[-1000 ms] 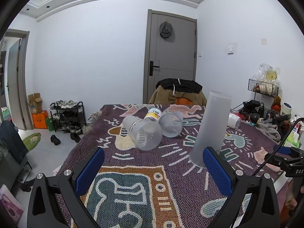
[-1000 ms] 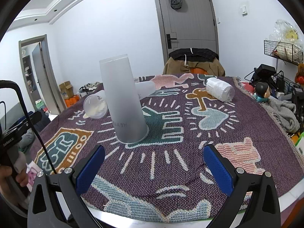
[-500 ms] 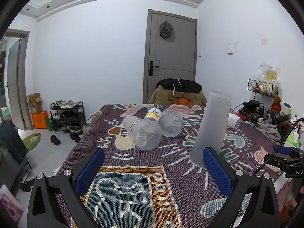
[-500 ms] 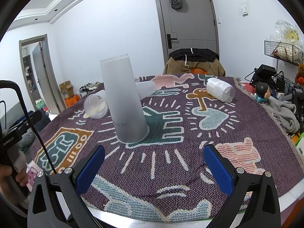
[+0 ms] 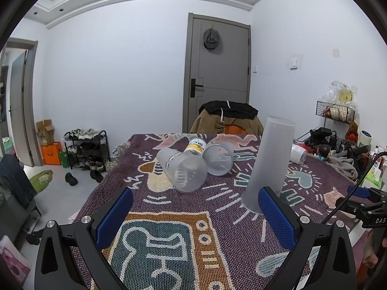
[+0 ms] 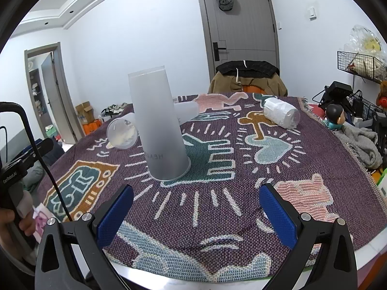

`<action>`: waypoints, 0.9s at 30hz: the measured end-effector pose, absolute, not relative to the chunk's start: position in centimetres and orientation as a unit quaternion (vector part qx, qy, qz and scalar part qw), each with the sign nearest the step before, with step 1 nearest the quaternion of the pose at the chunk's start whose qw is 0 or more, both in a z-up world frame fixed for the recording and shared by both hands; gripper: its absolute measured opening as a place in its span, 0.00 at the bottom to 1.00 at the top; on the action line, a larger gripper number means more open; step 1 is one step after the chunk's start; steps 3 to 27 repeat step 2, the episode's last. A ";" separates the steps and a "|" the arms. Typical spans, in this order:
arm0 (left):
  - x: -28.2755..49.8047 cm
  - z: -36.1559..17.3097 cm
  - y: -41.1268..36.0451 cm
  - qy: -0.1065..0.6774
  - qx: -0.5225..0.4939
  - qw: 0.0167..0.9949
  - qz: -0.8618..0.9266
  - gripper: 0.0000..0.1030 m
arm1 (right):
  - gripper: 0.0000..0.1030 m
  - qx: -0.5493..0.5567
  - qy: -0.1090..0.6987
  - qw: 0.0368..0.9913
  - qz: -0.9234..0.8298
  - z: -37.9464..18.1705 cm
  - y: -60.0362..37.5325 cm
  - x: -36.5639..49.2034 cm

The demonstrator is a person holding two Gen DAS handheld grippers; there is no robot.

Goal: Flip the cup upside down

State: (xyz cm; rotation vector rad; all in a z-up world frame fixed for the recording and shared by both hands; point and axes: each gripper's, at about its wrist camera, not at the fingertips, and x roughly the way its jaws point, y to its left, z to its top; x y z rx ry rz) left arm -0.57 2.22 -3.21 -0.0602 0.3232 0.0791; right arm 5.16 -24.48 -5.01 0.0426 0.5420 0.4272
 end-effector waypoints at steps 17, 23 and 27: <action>-0.5 -3.2 2.3 0.162 -0.034 0.986 0.037 1.00 | 1.00 0.021 0.266 0.941 0.210 -5.0 -24.4 5.2; -0.5 -3.2 2.3 0.162 -0.034 0.986 0.037 1.00 | 1.00 0.021 0.266 0.941 0.210 -5.0 -24.4 5.2; -0.5 -3.2 2.3 0.162 -0.034 0.986 0.037 1.00 | 1.00 0.021 0.266 0.941 0.210 -5.0 -24.4 5.2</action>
